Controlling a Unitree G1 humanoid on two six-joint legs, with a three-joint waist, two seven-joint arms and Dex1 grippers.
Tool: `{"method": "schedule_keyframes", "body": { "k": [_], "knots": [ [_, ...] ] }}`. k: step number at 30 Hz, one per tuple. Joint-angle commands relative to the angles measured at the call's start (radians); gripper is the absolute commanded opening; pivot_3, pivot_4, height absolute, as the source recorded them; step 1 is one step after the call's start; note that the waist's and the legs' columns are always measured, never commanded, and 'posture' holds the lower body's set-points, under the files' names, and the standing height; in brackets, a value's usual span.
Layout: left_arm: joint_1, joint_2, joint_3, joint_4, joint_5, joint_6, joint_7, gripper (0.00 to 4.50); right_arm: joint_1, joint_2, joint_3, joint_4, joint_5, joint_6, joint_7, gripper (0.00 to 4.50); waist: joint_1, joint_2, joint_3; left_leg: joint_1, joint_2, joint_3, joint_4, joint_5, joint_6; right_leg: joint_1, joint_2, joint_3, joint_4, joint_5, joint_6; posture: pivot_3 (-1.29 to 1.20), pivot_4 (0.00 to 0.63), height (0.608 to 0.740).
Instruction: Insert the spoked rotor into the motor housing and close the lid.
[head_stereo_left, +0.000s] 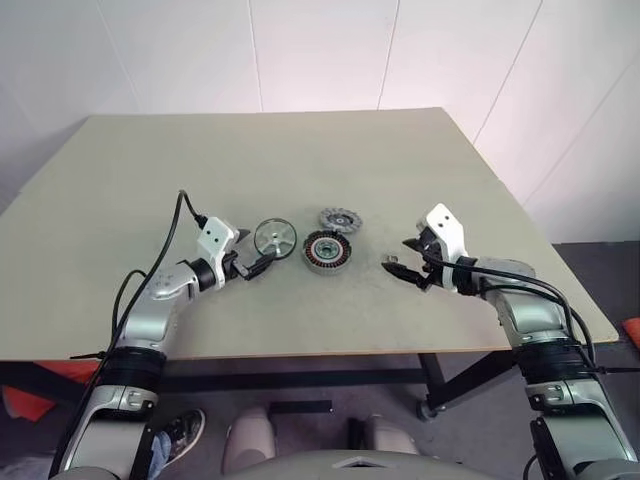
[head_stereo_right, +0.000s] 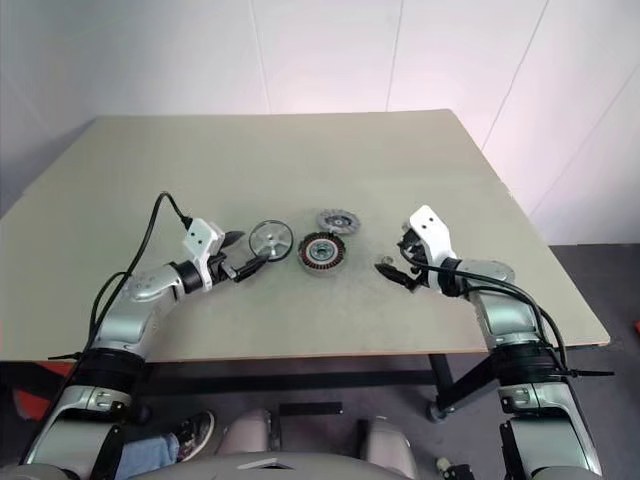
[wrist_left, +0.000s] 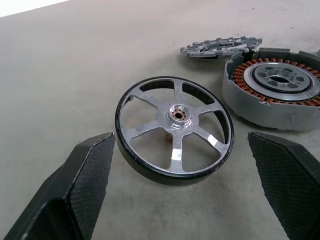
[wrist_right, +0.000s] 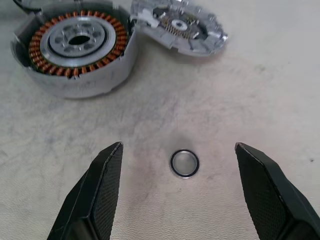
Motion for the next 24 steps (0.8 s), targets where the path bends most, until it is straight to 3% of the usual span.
{"method": "schedule_keyframes", "body": {
  "k": [1,9,12,20,24],
  "knots": [
    [-0.014,-0.012,0.003,-0.039,-0.01,-0.007,0.007,4.5,-0.016,-0.018,0.01,0.004,-0.007,-0.007,-0.005,4.05,0.005,0.0,0.0,0.0,0.0,0.0,-0.001,0.0,0.0,0.0,0.0,0.0,0.0,0.0,0.0,0.0,0.0,0.74],
    [0.005,-0.045,-0.012,-0.057,0.003,0.0,0.02,4.5,-0.023,-0.002,0.01,0.082,-0.01,-0.024,-0.037,4.05,0.007,0.0,0.0,0.0,0.0,0.0,-0.001,0.0,0.0,0.001,0.0,0.0,-0.002,0.0,0.0,0.0,0.0,0.74],
    [-0.004,-0.047,-0.013,-0.047,0.006,0.0,0.026,4.5,-0.044,0.003,0.001,0.135,-0.013,-0.032,-0.059,3.46,0.007,0.0,0.0,0.003,0.0,0.0,-0.001,0.0,0.0,0.003,0.0,0.0,-0.002,0.0,0.001,0.0,0.0,0.74],
    [-0.034,-0.053,-0.019,-0.02,0.011,-0.003,0.037,4.5,-0.041,-0.009,0.01,0.144,-0.021,-0.054,-0.069,0.71,0.007,0.0,0.0,0.009,0.0,0.0,-0.002,0.0,0.0,0.011,0.0,0.0,-0.008,-0.004,0.007,0.0,0.0,0.74],
    [-0.042,-0.056,-0.021,-0.009,0.014,-0.008,0.039,4.5,-0.028,-0.014,0.019,0.084,-0.022,-0.054,-0.066,0.65,0.007,0.0,0.0,0.009,0.0,0.0,-0.002,0.0,0.0,0.012,0.0,0.0,-0.009,-0.004,0.007,0.0,0.0,0.74]
  ]
}}
